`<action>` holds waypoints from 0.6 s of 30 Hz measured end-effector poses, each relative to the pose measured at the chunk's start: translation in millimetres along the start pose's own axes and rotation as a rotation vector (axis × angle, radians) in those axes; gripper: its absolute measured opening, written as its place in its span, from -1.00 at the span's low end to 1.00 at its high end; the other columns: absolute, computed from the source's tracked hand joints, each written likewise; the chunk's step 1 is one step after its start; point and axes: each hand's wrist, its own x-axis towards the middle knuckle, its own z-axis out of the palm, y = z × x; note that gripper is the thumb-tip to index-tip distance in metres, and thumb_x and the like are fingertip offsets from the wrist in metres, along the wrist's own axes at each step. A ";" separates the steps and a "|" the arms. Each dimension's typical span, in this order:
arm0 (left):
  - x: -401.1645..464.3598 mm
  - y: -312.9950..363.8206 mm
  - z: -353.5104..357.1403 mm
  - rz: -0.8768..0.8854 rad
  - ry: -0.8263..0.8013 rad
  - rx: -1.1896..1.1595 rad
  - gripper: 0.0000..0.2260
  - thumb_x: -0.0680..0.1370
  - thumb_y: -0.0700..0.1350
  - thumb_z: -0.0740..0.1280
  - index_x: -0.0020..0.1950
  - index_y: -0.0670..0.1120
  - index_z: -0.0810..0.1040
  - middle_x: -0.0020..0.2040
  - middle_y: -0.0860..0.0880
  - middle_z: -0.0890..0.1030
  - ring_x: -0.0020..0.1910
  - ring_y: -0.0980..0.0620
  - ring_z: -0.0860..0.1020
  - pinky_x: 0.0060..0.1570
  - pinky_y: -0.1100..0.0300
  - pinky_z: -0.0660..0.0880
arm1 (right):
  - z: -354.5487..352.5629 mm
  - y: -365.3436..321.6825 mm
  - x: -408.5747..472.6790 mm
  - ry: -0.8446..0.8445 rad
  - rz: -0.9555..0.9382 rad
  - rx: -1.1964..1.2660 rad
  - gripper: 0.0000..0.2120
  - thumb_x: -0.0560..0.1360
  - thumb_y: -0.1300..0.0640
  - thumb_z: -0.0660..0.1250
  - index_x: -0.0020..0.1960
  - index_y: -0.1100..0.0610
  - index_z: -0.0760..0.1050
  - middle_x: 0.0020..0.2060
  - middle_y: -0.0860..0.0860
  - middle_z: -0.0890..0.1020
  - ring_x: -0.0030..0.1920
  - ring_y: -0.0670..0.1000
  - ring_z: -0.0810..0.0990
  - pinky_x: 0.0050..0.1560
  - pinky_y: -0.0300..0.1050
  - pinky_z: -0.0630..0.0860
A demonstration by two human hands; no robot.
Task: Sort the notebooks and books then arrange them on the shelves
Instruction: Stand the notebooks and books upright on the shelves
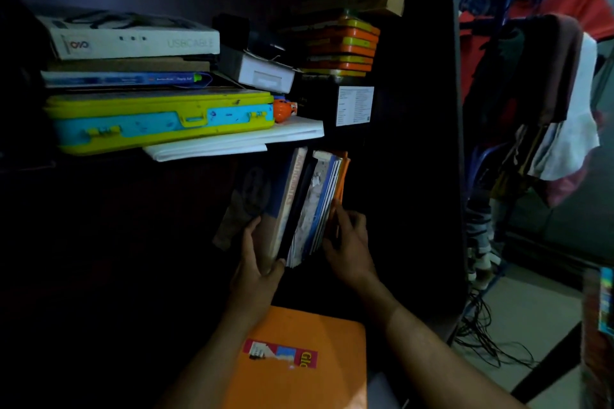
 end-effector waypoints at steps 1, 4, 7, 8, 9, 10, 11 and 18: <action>-0.9 1.8 -0.2 0.000 0.005 0.000 -0.33 0.59 -0.26 0.37 0.58 0.14 0.15 0.50 0.09 0.31 0.37 0.12 0.35 -0.02 0.55 0.34 | -2.0 -2.2 -6.6 0.014 0.026 0.088 -0.38 0.59 0.10 0.34 0.56 -0.13 0.18 0.38 -0.07 0.22 0.44 0.06 0.29 0.39 0.09 0.46; -2.0 9.8 0.1 -0.002 0.112 0.043 -0.47 0.57 -0.29 0.38 0.47 -0.02 0.30 0.30 0.06 0.42 0.21 0.09 0.43 -0.17 0.65 0.31 | -14.9 -10.2 -43.3 -0.168 -0.026 0.051 -0.70 0.56 -0.18 0.33 0.23 -0.08 0.51 0.14 -0.13 0.48 0.22 -0.04 0.51 0.17 -0.19 0.51; -2.8 17.5 0.9 -0.038 0.217 0.080 -0.78 0.54 -0.28 0.40 0.11 -0.16 0.43 -0.12 0.02 0.47 -0.19 0.05 0.46 -0.37 0.53 0.33 | -29.0 -13.1 -85.6 -0.442 -0.244 -0.316 -0.38 0.38 -0.52 0.23 0.26 -0.15 0.49 0.23 -0.18 0.43 0.25 -0.14 0.40 0.27 -0.16 0.39; -2.7 18.2 0.7 -0.047 0.210 0.091 -0.86 0.54 -0.26 0.40 0.00 -0.18 0.45 -0.20 0.01 0.48 -0.25 0.06 0.45 -0.39 0.49 0.33 | -31.2 -13.4 -93.7 -0.473 -0.279 -0.392 -0.32 0.34 -0.56 0.22 0.30 -0.17 0.45 0.28 -0.19 0.39 0.28 -0.15 0.34 0.32 -0.15 0.34; -1.6 17.1 0.3 -0.057 0.200 0.108 -0.88 0.54 -0.24 0.40 -0.09 -0.17 0.46 -0.25 0.01 0.50 -0.27 0.09 0.45 -0.39 0.47 0.32 | -31.8 -13.1 -96.6 -0.476 -0.290 -0.415 -0.32 0.34 -0.56 0.22 0.30 -0.18 0.42 0.30 -0.19 0.37 0.30 -0.14 0.32 0.34 -0.13 0.32; -0.8 15.2 0.3 -0.071 0.194 0.126 -0.86 0.54 -0.22 0.39 -0.17 -0.15 0.46 -0.28 0.01 0.51 -0.29 0.11 0.46 -0.39 0.44 0.32 | -32.5 -13.5 -97.4 -0.471 -0.295 -0.402 -0.36 0.35 -0.55 0.24 0.26 -0.18 0.41 0.29 -0.19 0.37 0.29 -0.13 0.33 0.34 -0.10 0.31; 0.9 11.6 -0.1 -0.090 0.187 0.141 -0.82 0.55 -0.20 0.39 -0.22 -0.13 0.46 -0.29 0.00 0.52 -0.29 0.11 0.46 -0.36 0.37 0.34 | -32.0 -14.9 -96.6 -0.461 -0.294 -0.387 -0.42 0.37 -0.52 0.26 0.22 -0.19 0.41 0.26 -0.18 0.39 0.27 -0.13 0.34 0.33 -0.09 0.32; 4.3 7.2 -5.5 -0.147 0.002 0.029 -0.73 0.55 -0.04 0.45 -0.22 -0.11 0.44 -0.29 -0.02 0.49 -0.28 0.07 0.47 -0.26 0.19 0.38 | -36.9 -8.9 -94.1 -0.227 -0.114 0.046 -0.66 0.45 -0.11 0.52 0.03 -0.06 0.40 -0.13 -0.11 0.60 -0.18 -0.17 0.58 -0.22 -0.21 0.53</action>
